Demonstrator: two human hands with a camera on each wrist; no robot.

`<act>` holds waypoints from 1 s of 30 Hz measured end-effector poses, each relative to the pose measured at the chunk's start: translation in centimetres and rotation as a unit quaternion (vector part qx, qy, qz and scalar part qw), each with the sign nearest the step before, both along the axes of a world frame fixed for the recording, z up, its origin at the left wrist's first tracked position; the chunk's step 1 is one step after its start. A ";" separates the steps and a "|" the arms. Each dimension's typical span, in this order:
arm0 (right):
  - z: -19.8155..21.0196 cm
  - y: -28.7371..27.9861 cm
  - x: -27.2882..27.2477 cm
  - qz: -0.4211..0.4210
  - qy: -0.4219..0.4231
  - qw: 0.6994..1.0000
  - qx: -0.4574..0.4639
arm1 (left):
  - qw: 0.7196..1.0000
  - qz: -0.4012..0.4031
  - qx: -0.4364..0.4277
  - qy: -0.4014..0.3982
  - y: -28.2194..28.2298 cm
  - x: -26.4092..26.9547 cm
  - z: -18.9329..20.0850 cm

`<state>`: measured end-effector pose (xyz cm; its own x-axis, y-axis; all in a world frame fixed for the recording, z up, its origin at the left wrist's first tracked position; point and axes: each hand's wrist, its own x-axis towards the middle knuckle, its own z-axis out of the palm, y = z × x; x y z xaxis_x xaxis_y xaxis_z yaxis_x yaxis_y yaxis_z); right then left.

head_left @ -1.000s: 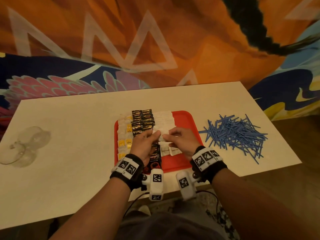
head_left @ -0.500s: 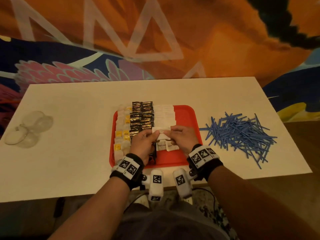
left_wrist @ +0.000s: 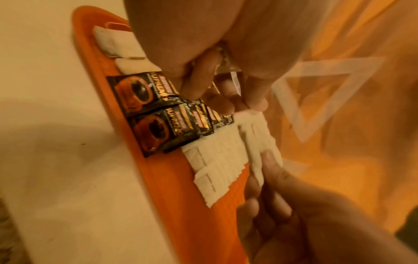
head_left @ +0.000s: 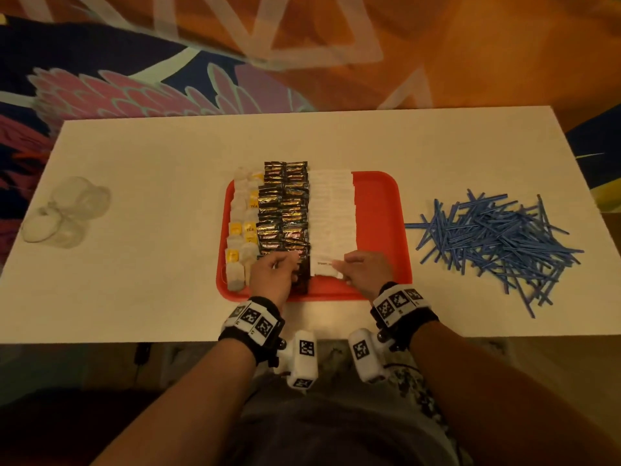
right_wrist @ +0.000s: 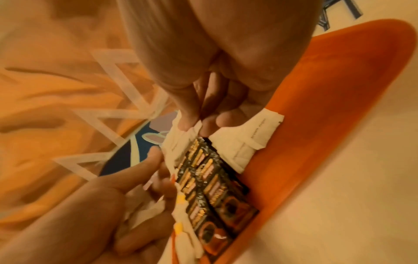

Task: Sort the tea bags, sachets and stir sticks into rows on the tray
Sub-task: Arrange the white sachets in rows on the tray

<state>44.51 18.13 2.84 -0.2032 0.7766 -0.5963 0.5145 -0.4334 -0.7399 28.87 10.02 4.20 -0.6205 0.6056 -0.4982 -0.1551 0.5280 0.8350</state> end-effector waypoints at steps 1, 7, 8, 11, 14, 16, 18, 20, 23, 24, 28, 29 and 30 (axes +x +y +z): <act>-0.5 0.0 0.3 0.012 -0.025 1.000 0.002 | 1.000 0.013 -0.011 -0.011 -0.3 -0.4 -0.3; -2.5 0.3 0.1 0.028 -0.083 0.996 -0.007 | 0.999 0.017 -0.030 -0.035 -2.3 -2.5 -1.3; -2.7 0.4 -0.2 0.037 -0.093 0.995 -0.006 | 0.999 0.017 -0.033 -0.032 -2.5 -2.8 -1.3; -3.5 0.8 -1.3 0.035 -0.111 0.993 0.012 | 0.999 0.015 -0.038 -0.025 -2.9 -3.4 -1.4; -4.3 1.0 -2.3 0.010 -0.113 0.993 0.016 | 0.999 0.013 -0.035 -0.025 -3.3 -4.0 -1.5; -4.5 1.0 -2.7 0.002 -0.144 0.989 0.030 | 0.999 0.016 -0.033 -0.028 -3.6 -4.3 -1.6; -5.0 1.0 -2.9 -0.006 -0.172 0.984 0.042 | 0.999 0.014 -0.032 -0.030 -3.9 -4.5 -1.6; -5.4 0.9 -2.8 -0.014 -0.182 0.982 0.046 | 0.999 0.014 -0.034 -0.033 -4.1 -4.7 -1.7; -5.3 0.7 -2.4 0.002 -0.168 0.983 0.072 | 0.999 0.017 -0.038 -0.033 -4.2 -4.9 -1.8; -5.1 0.6 -2.5 0.020 -0.159 0.983 0.094 | 0.999 0.018 -0.040 -0.033 -4.2 -5.0 -1.8; -5.3 0.5 -3.1 0.132 -0.152 0.963 0.179 | 0.998 0.023 -0.037 -0.049 -4.1 -5.1 -1.9; -5.4 0.4 -3.3 0.152 -0.153 0.960 0.181 | 0.998 0.024 -0.036 -0.055 -4.1 -5.1 -1.9; -5.6 0.4 -3.4 0.166 -0.153 0.958 0.176 | 0.997 0.026 -0.036 -0.062 -4.0 -5.1 -1.7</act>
<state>41.07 18.49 -2.80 -0.3315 0.8634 -0.3803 0.7966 0.0401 -0.6032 23.79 5.99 2.45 -0.5808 0.5345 -0.6140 -0.2826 0.5749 0.7679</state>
